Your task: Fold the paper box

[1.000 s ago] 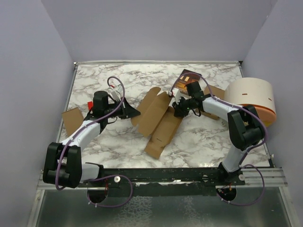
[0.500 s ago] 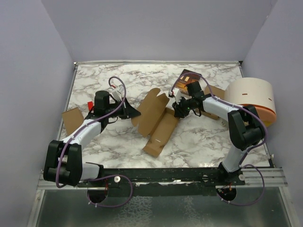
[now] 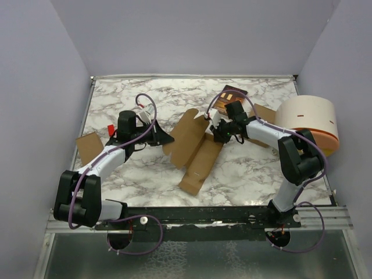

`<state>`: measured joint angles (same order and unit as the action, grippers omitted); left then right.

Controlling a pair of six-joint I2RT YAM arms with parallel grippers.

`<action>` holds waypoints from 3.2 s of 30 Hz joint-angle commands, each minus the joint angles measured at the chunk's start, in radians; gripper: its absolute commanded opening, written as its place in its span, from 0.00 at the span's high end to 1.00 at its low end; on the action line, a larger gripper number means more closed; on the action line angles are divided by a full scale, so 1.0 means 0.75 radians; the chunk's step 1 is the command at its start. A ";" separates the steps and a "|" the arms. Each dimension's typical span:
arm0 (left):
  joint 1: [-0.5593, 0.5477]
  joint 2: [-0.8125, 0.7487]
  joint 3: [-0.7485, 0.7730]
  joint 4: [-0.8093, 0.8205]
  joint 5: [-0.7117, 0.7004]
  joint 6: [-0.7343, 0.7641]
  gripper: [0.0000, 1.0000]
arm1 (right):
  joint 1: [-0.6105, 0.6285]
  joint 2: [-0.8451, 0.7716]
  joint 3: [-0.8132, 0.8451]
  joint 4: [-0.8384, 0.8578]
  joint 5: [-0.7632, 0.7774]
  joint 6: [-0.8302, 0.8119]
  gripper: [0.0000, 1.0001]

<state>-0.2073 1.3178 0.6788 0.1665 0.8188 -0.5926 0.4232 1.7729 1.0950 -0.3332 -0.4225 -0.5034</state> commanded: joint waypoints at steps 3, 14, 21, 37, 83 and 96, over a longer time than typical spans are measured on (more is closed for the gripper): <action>-0.030 0.010 0.062 0.051 -0.002 -0.006 1.00 | 0.037 0.036 0.022 0.045 0.139 -0.023 0.98; -0.039 -0.001 0.072 0.039 -0.013 0.008 1.00 | 0.055 0.016 -0.005 0.086 0.260 -0.014 0.99; -0.039 -0.002 0.134 -0.100 -0.074 0.123 1.00 | 0.054 0.008 0.034 0.013 0.104 0.027 0.82; -0.038 0.067 0.391 -0.452 -0.185 0.541 1.00 | -0.109 -0.262 0.019 -0.049 -0.242 0.008 0.49; -0.136 0.089 0.512 -0.657 0.068 1.174 1.00 | -0.459 -0.253 -0.018 0.139 -1.245 0.008 0.01; -0.163 0.052 0.468 -0.635 0.163 1.201 1.00 | -0.314 -0.170 0.046 0.005 -1.097 -0.069 0.08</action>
<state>-0.3202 1.3819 1.0389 -0.3340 0.8753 0.2844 0.1570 1.6119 1.0904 -0.2897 -1.2987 -0.5301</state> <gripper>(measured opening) 0.018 0.963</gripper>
